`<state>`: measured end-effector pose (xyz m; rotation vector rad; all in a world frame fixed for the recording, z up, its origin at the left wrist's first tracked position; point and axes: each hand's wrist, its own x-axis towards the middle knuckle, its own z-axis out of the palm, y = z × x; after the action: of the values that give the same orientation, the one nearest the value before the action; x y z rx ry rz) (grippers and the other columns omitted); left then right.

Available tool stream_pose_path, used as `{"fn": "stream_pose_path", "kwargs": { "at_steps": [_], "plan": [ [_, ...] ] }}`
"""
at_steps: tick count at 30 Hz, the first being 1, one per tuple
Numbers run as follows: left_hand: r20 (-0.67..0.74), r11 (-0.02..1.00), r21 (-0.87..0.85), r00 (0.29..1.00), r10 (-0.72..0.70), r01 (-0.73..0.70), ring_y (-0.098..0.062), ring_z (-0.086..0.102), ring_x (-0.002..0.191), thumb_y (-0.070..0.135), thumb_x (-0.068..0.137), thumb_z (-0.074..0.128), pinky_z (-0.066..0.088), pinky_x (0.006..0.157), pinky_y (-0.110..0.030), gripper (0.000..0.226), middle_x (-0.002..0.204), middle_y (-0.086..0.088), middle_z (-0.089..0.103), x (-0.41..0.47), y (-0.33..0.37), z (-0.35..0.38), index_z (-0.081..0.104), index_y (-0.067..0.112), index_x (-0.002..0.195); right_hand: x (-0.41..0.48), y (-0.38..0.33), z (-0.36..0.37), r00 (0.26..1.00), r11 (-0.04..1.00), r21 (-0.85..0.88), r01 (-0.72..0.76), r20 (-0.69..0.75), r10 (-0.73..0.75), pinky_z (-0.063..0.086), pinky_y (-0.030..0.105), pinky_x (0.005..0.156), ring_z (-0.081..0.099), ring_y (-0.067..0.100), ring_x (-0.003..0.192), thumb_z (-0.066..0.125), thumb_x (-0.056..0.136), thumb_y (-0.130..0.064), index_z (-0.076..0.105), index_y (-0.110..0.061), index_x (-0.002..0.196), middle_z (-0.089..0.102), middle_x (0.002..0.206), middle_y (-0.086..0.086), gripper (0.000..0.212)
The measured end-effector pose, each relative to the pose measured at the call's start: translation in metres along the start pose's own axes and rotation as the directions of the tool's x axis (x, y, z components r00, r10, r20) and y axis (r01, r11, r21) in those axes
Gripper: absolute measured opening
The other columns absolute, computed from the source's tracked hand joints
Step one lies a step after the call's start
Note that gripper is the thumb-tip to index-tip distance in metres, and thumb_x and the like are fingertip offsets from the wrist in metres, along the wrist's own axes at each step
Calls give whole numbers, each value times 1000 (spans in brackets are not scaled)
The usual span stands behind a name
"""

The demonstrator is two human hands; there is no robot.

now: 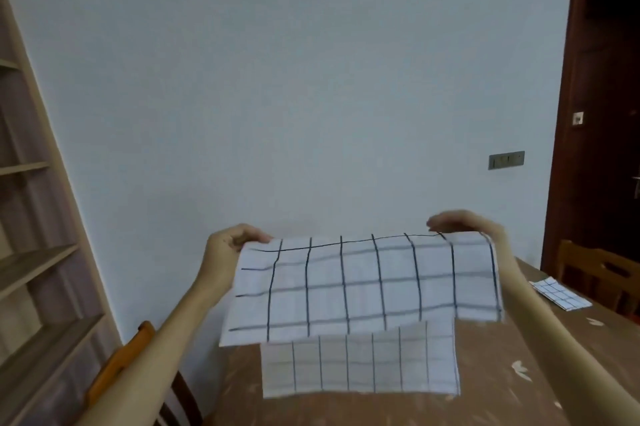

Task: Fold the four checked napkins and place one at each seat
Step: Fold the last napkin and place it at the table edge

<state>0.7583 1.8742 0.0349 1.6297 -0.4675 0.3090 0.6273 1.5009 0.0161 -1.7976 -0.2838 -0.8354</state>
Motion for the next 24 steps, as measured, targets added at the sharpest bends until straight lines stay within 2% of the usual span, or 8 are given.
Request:
{"fn": "stream_pose_path", "kwargs": {
  "at_steps": [2,4,6,9,12,17,21,24],
  "plan": [
    [0,999,-35,1000,29,-29,-17,71,76,-12,87,48,58,73,-28,29,85,-7,74,16,5,-12,69,5,77,7,-4,8,998,995,-101,2,60,4,52,21,92,71,10,100,68,70,-30,68,-15,119,74,106,2,52],
    [16,1000,5,1000,23,-23,-21,68,79,-4,94,48,55,74,-33,26,89,-4,73,28,-4,-25,68,11,89,9,14,25,993,958,-283,-40,97,70,54,29,92,71,3,98,71,67,-22,74,-33,103,77,99,-7,38],
    [82,999,43,997,-8,5,-21,72,82,-1,98,44,58,72,-31,27,90,-4,77,39,-16,-33,68,13,101,15,34,41,996,942,-329,-68,39,85,55,30,82,72,0,84,74,70,-3,76,-34,80,78,86,-13,33],
    [131,992,121,991,25,-41,-12,75,81,-12,94,44,57,73,-21,34,85,-1,80,49,-22,-46,73,7,95,37,34,61,989,964,-222,-146,-66,134,53,16,75,69,-4,75,69,76,18,74,-21,77,77,81,-17,39],
    [106,986,60,983,150,-157,-10,75,82,-18,89,40,56,76,-17,38,83,-1,79,66,-17,-67,72,1,94,59,24,77,990,973,-182,-140,-49,133,50,6,75,68,-10,80,68,84,9,76,-18,86,76,86,-15,29],
    [155,959,88,955,254,-269,-12,75,98,-24,82,60,57,83,-18,29,108,-5,75,90,-25,-103,72,-7,103,71,8,104,979,979,10,-203,-30,203,56,15,70,72,2,88,54,93,8,74,-11,103,77,99,-3,30],
    [310,956,243,947,83,-163,-14,76,91,-13,86,68,58,80,-23,35,92,-6,80,93,-62,-117,71,11,111,69,3,135,964,951,166,-260,-10,265,58,19,66,74,12,85,46,94,8,75,-14,96,79,90,-3,37],
    [276,941,285,956,102,-182,-6,74,82,-15,86,67,58,79,-22,35,85,6,80,95,-84,-125,74,17,97,67,10,150,958,948,152,-281,-12,286,59,24,70,73,24,98,45,95,8,75,-16,101,79,93,-1,39]
  ]
}}
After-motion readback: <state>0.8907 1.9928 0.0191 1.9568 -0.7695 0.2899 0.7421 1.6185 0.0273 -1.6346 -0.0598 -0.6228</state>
